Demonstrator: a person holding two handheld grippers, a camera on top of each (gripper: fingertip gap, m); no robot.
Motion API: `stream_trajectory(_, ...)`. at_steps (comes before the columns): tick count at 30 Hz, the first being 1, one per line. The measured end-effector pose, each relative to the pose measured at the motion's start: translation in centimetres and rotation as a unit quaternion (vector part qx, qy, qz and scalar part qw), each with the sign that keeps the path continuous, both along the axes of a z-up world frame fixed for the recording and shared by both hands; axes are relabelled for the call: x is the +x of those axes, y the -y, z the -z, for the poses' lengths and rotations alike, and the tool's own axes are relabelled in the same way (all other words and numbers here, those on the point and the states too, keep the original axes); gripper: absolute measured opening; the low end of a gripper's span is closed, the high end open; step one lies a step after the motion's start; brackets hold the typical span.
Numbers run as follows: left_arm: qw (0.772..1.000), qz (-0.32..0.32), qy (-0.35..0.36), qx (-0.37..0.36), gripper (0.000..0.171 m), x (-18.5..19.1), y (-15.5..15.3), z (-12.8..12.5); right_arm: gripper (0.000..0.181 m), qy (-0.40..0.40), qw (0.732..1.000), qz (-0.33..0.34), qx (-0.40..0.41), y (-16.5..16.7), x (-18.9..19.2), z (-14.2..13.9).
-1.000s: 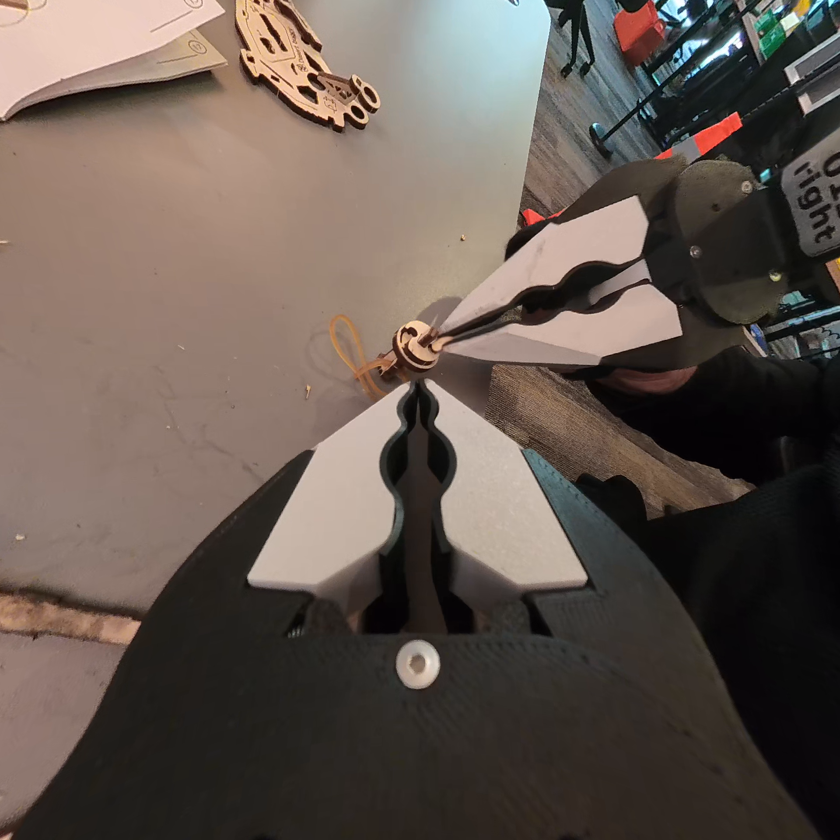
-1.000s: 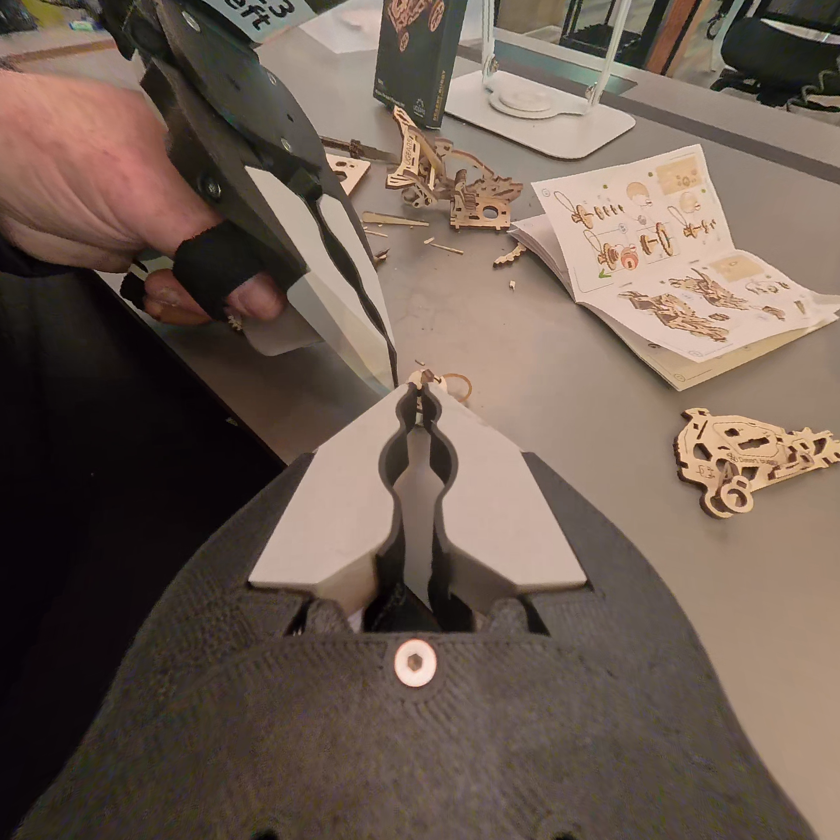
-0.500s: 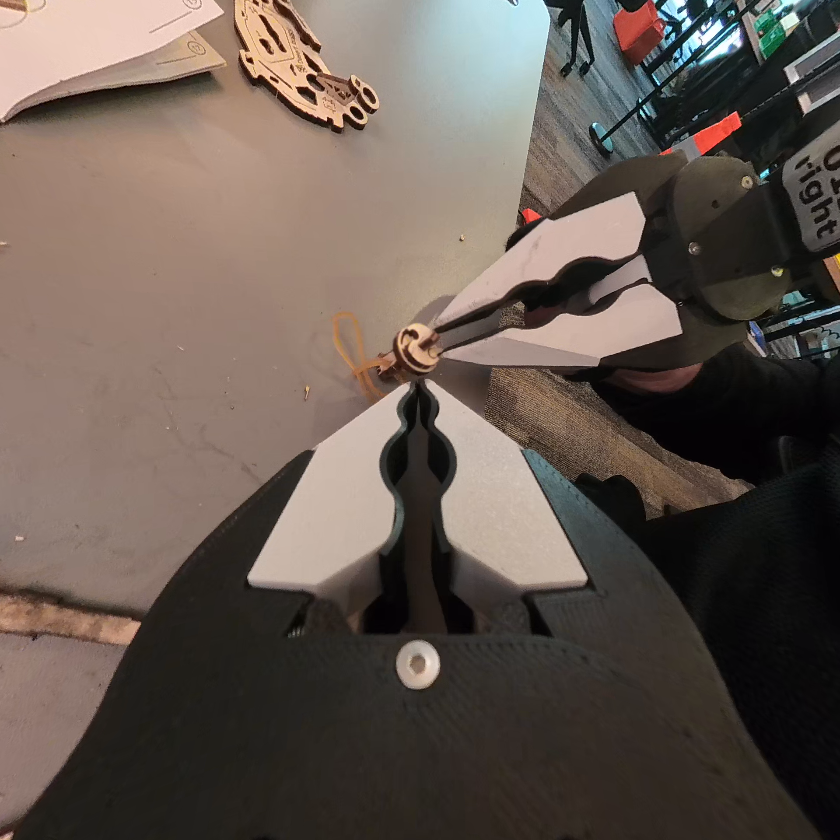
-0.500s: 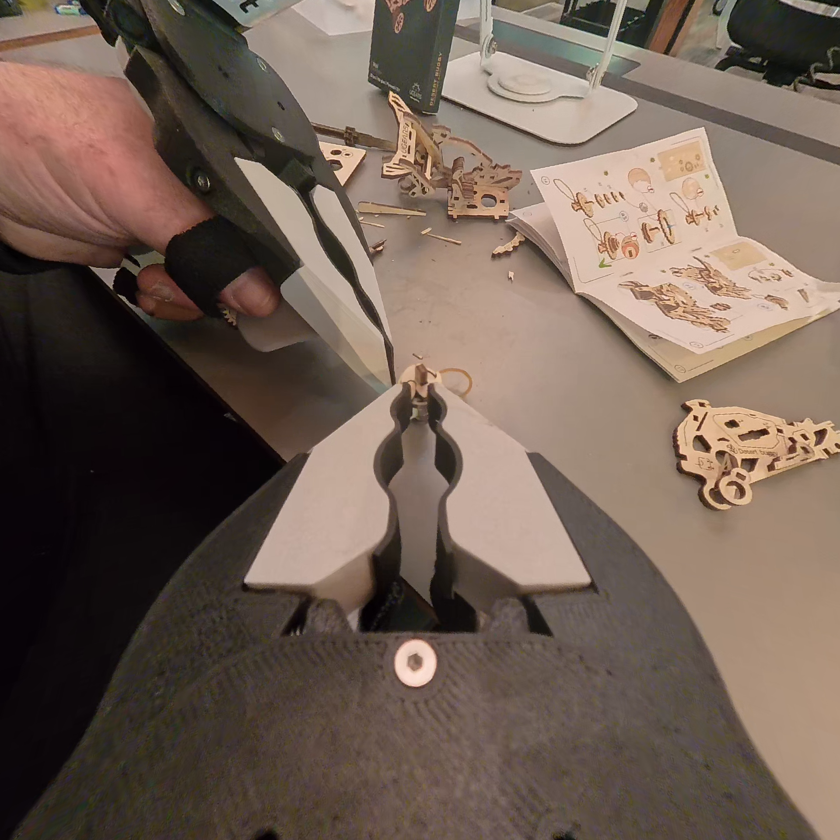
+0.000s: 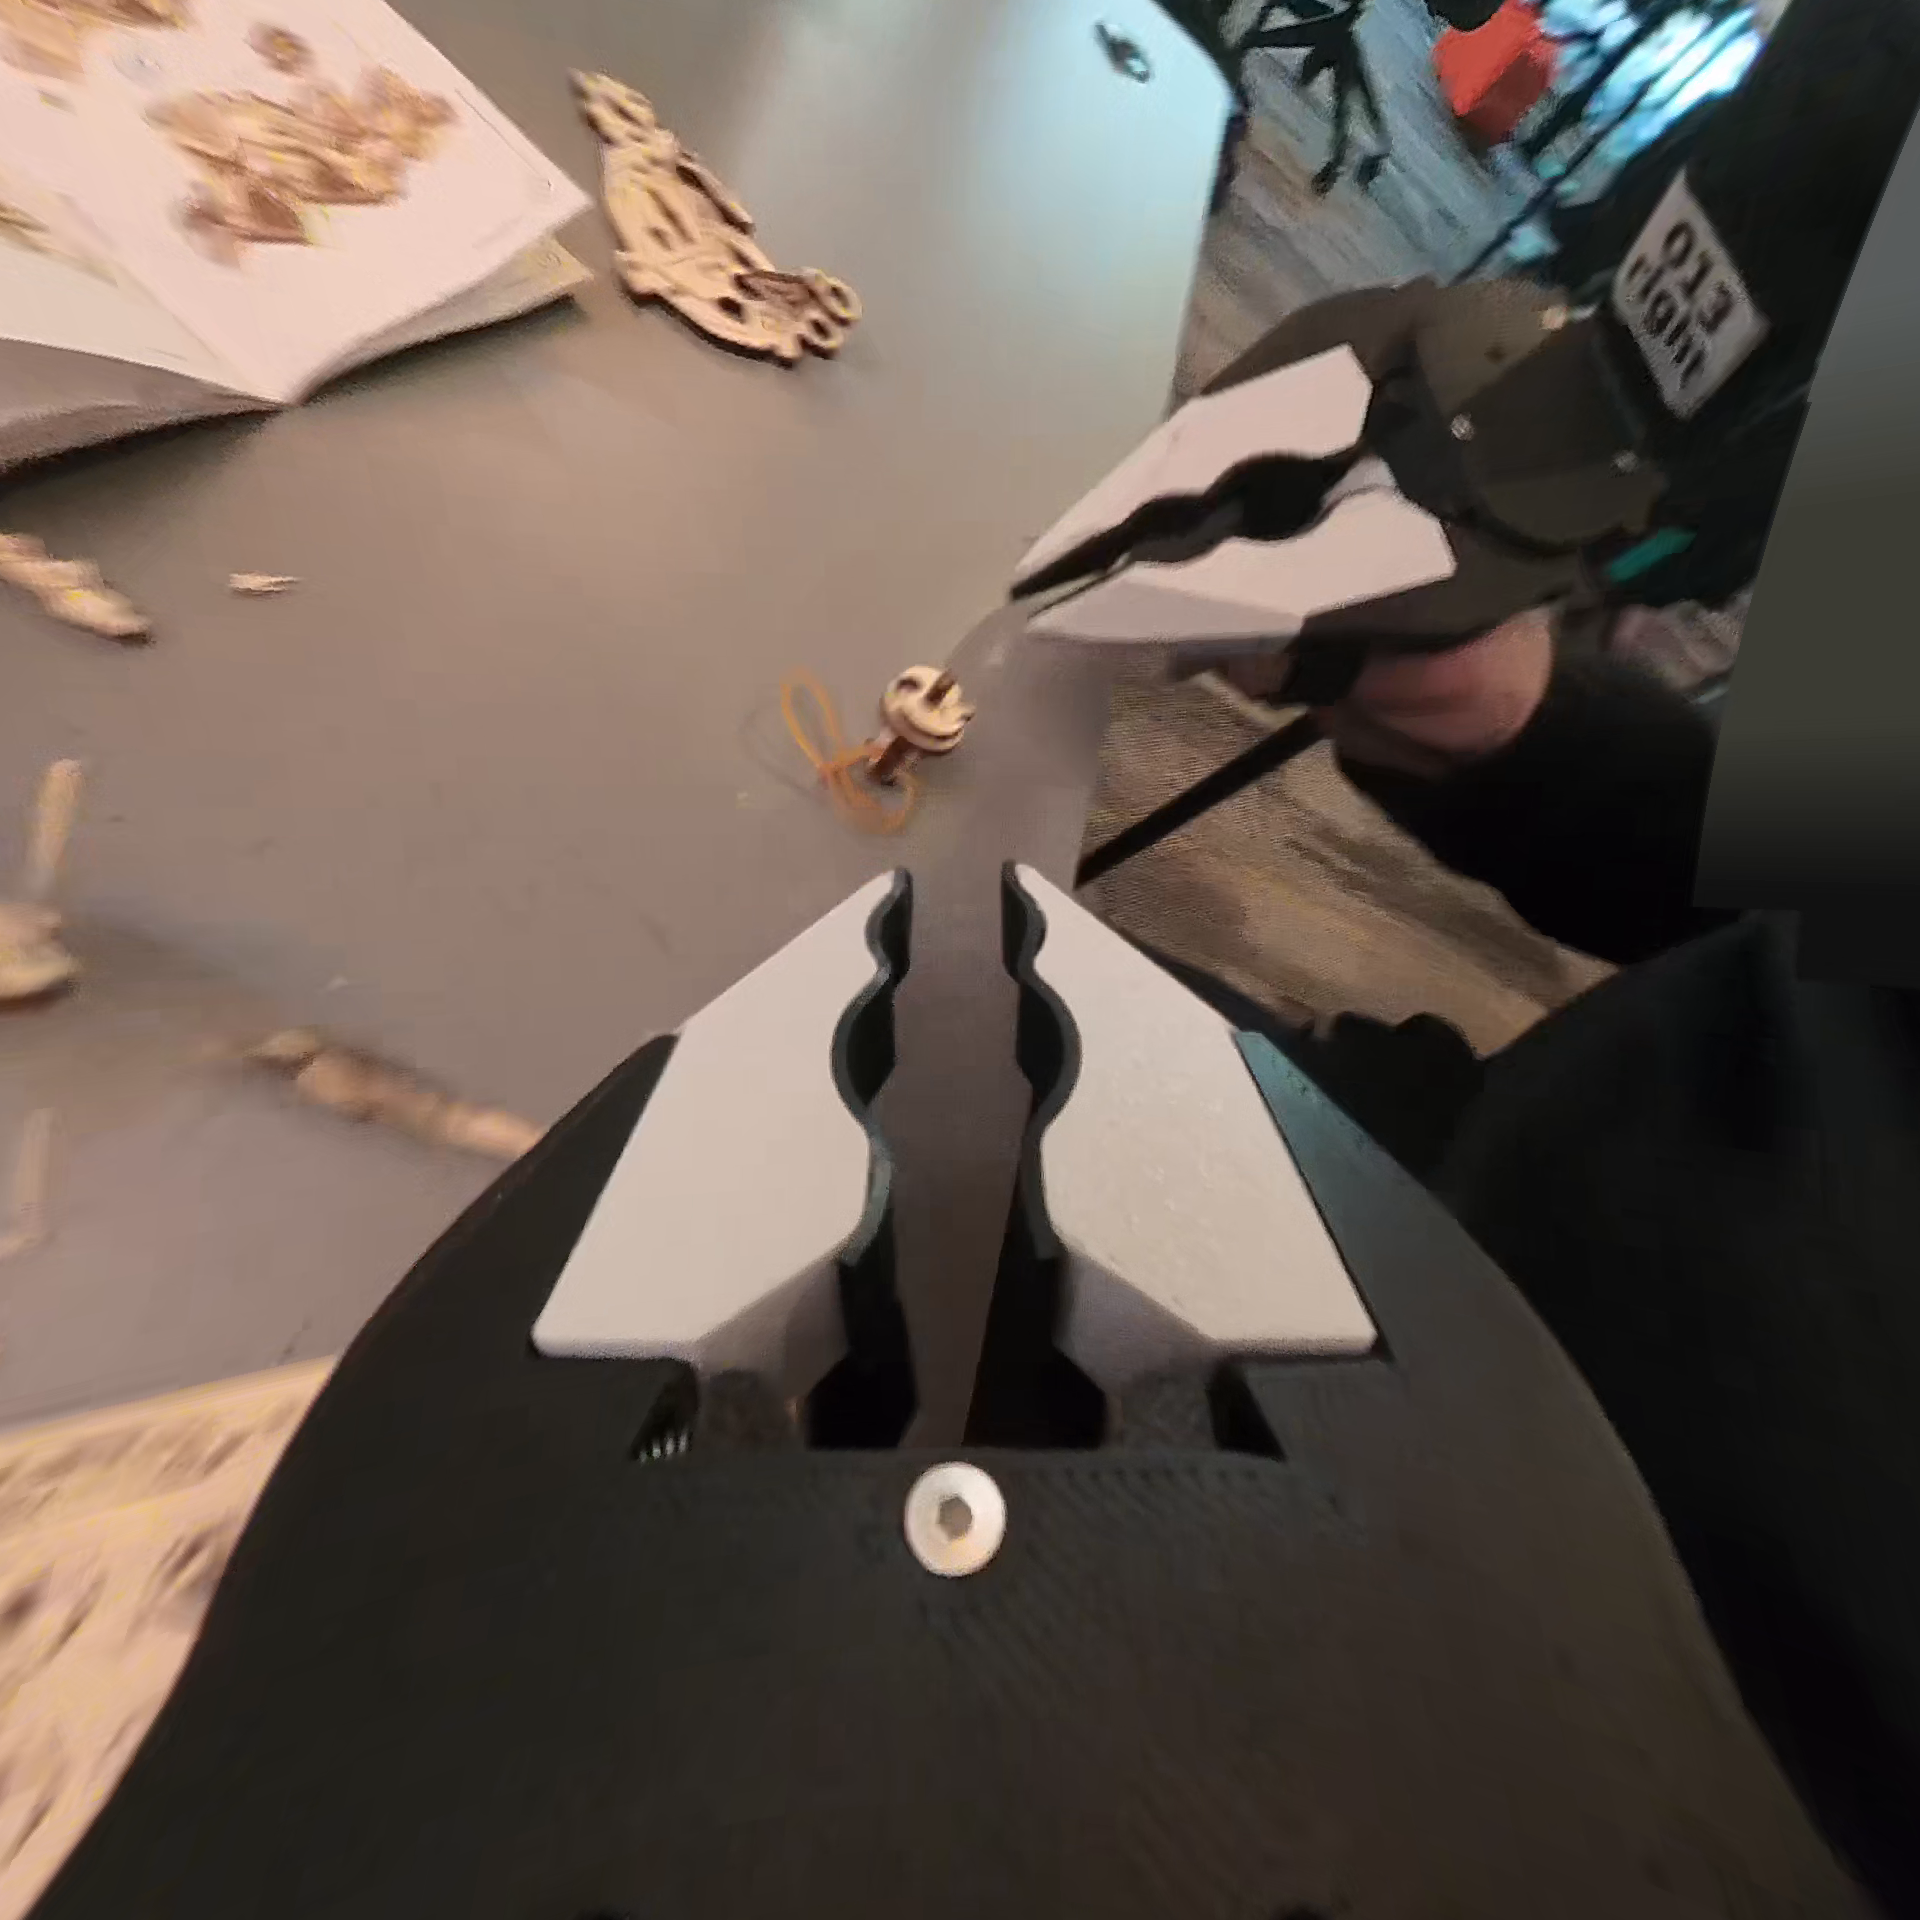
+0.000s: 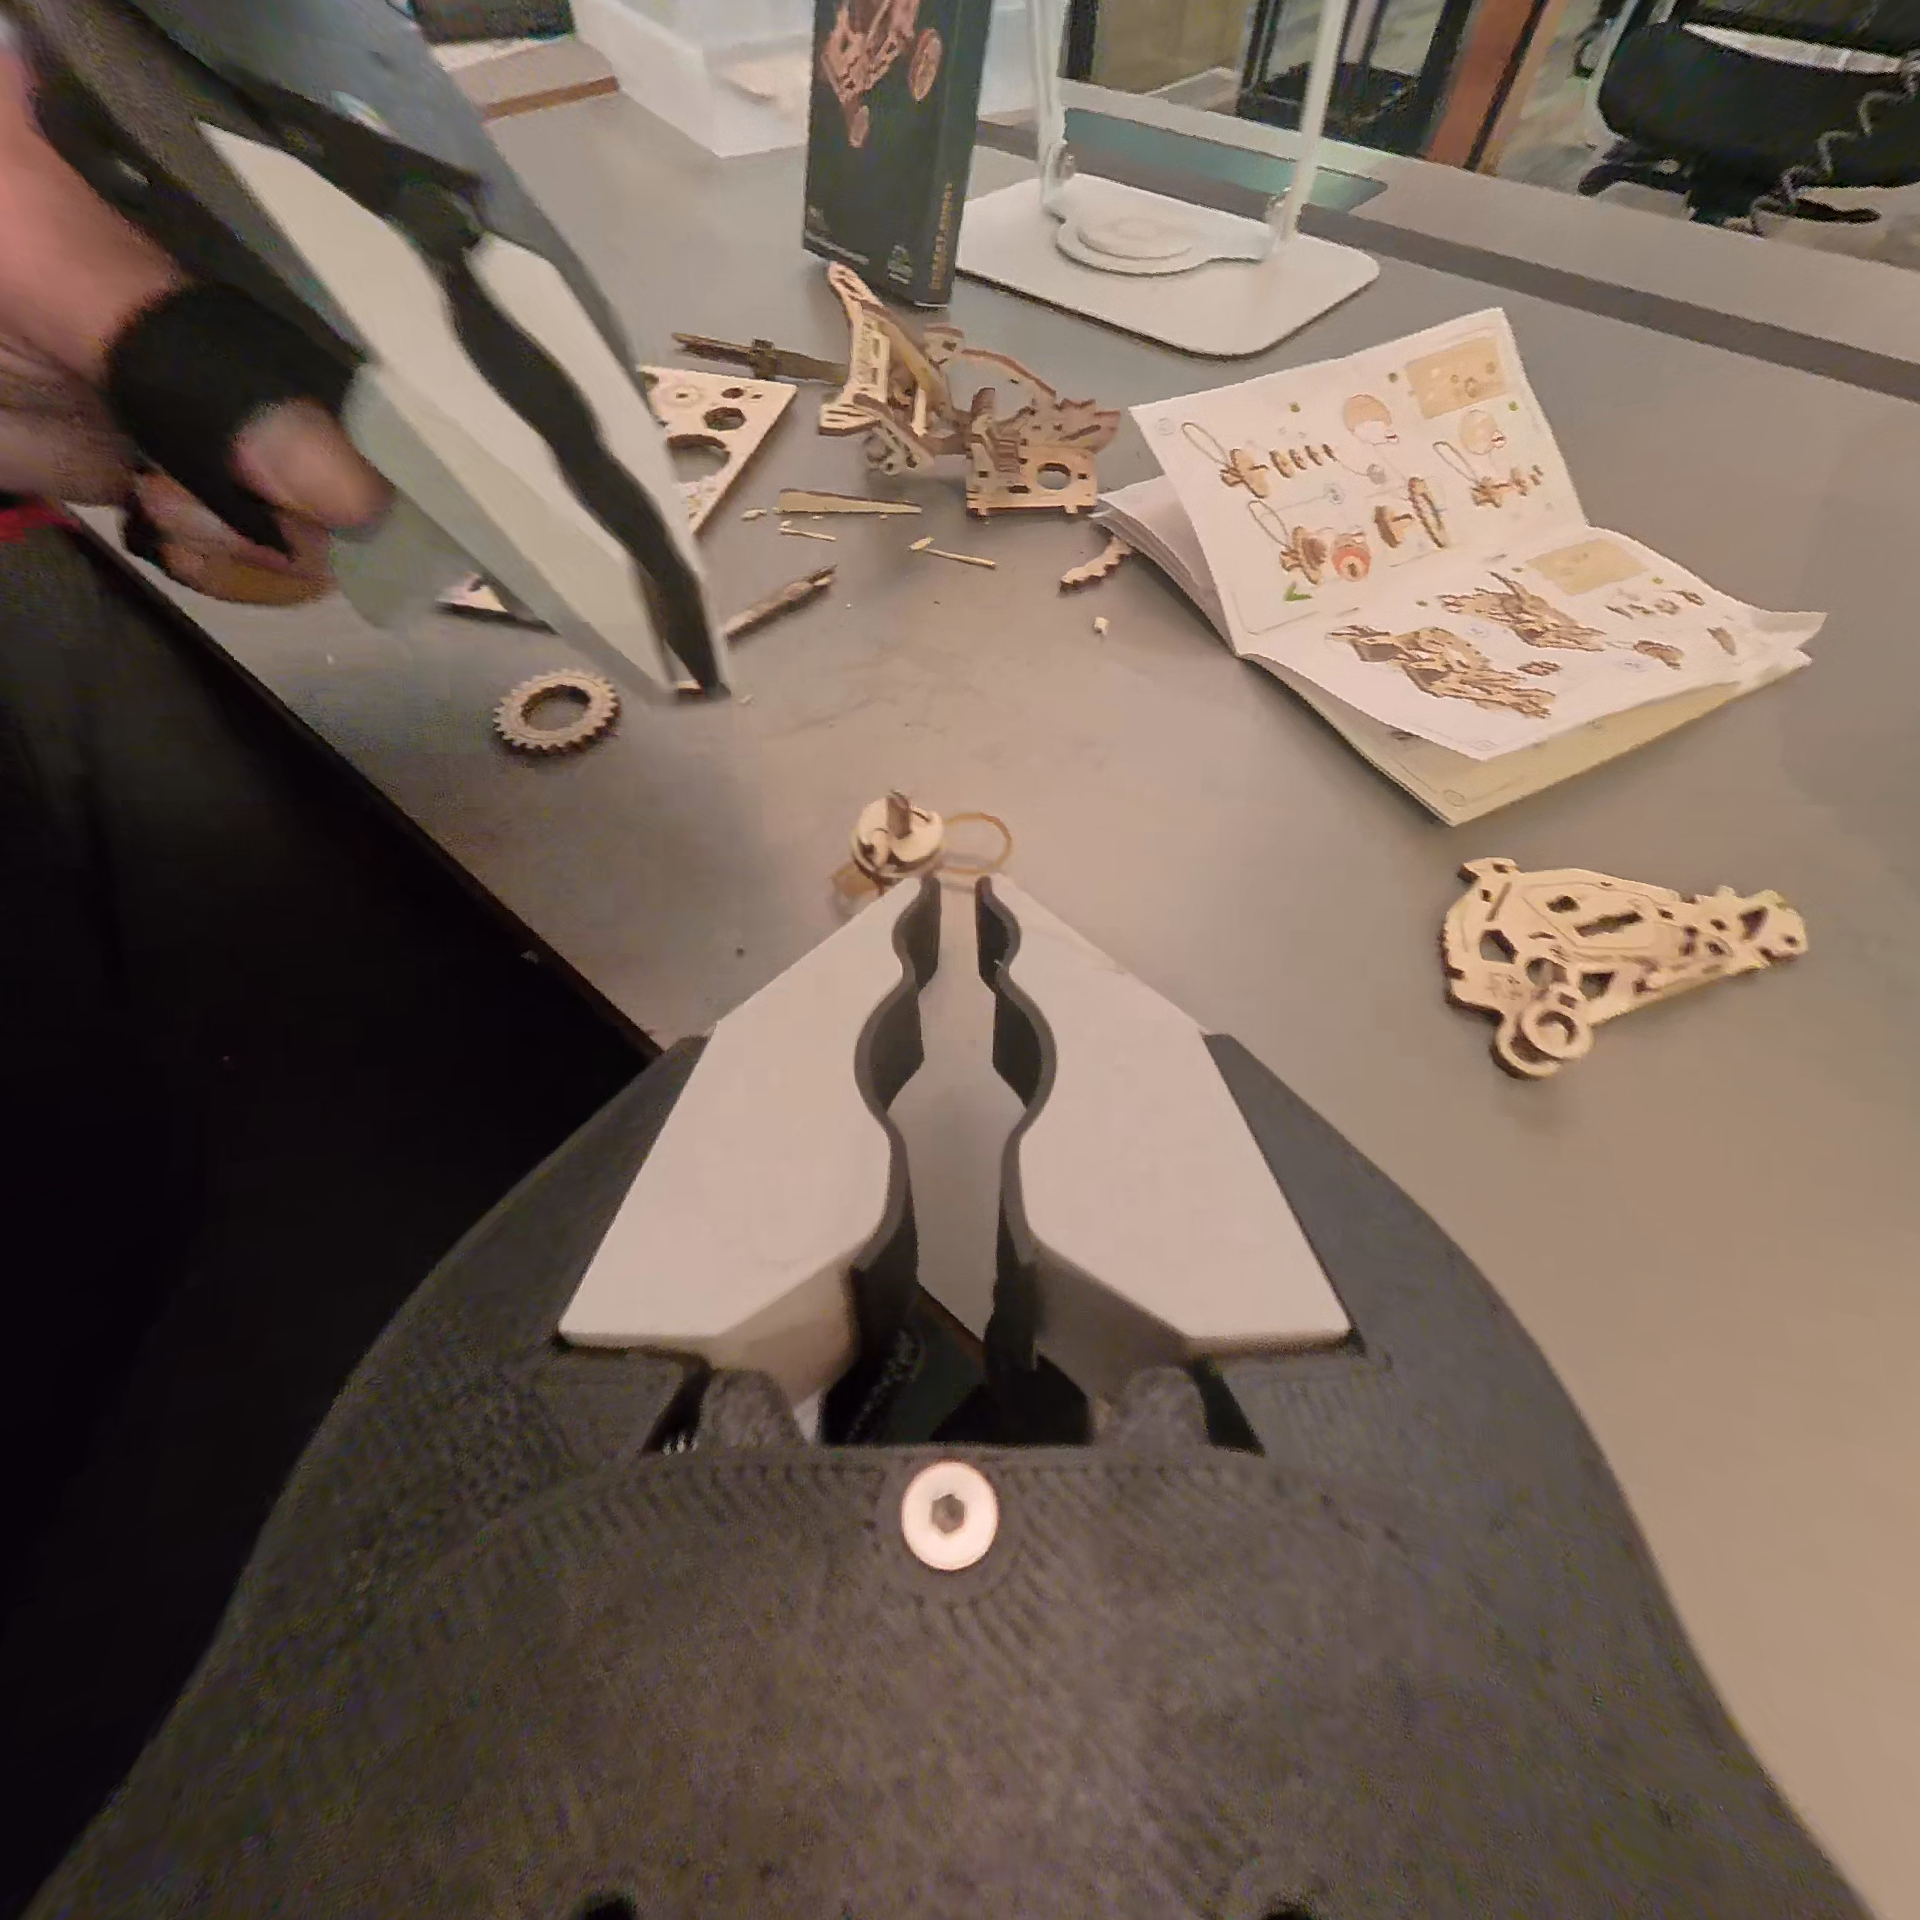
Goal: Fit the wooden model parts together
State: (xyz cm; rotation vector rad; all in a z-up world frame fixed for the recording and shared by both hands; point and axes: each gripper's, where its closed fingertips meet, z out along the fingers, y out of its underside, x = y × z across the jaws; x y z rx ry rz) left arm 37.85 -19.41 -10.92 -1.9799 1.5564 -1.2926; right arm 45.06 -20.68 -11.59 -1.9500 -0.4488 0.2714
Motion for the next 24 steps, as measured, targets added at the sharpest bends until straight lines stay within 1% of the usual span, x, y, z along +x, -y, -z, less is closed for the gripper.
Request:
stream_trajectory(2,0.998,-0.031,-0.016,0.052,0.02,-2.9,-2.0,-0.6,0.003,-0.01,1.0,0.01,0.004,0.1,1.0,-0.1)
stream_trajectory(4,0.989,-0.064,-0.043,0.13,0.021,-7.0,-5.0,-1.0,0.003,-0.015,1.0,0.012,0.007,0.1,1.7,-0.1)
stream_trajectory(6,0.971,-0.091,-0.091,0.202,0.021,-12.1,-7.9,-0.9,0.003,-0.018,1.0,0.017,0.006,0.0,2.3,0.0)
stream_trajectory(8,0.944,-0.123,-0.158,0.264,0.02,-17.9,-11.0,-0.4,0.003,-0.022,1.0,0.021,0.005,-0.1,2.7,-0.2)
stream_trajectory(9,0.932,-0.136,-0.19,0.278,0.02,-20.7,-12.1,-0.1,0.003,-0.02,1.0,0.021,0.005,-0.2,2.8,-0.3)
stream_trajectory(10,0.926,-0.149,-0.21,0.276,0.019,-23.0,-12.8,0.2,0.003,-0.016,1.0,0.021,0.006,-0.3,2.9,-0.4)
stream_trajectory(12,0.917,-0.174,-0.226,0.278,0.018,-26.3,-13.9,0.2,0.003,-0.012,1.0,0.02,0.006,-0.4,2.8,-0.7)
stream_trajectory(13,0.917,-0.176,-0.233,0.272,0.018,-27.4,-14.1,0.6,0.003,-0.012,1.0,0.019,0.007,-0.5,2.6,-0.8)
stream_trajectory(14,0.922,-0.172,-0.236,0.254,0.018,-28.0,-13.9,1.1,0.003,-0.012,1.0,0.018,0.008,-0.6,2.5,-0.9)
stream_trajectory(16,0.933,-0.161,-0.234,0.22,0.018,-28.0,-13.2,2.3,0.003,-0.011,1.0,0.016,0.007,-0.7,2.1,-1.1)
stream_trajectory(19,0.929,-0.146,-0.251,0.232,0.016,-28.1,-13.0,3.7,0.003,-0.008,1.0,0.014,0.003,-0.8,1.6,-1.1)
stream_trajectory(22,0.94,-0.139,-0.23,0.212,0.014,-26.9,-12.4,4.1,0.003,-0.006,1.0,0.013,0.0,-0.8,1.5,-1.0)
stream_trajectory(24,0.934,-0.136,-0.245,0.222,0.013,-27.0,-12.6,4.7,0.003,-0.006,1.0,0.013,-0.002,-0.7,1.5,-1.0)
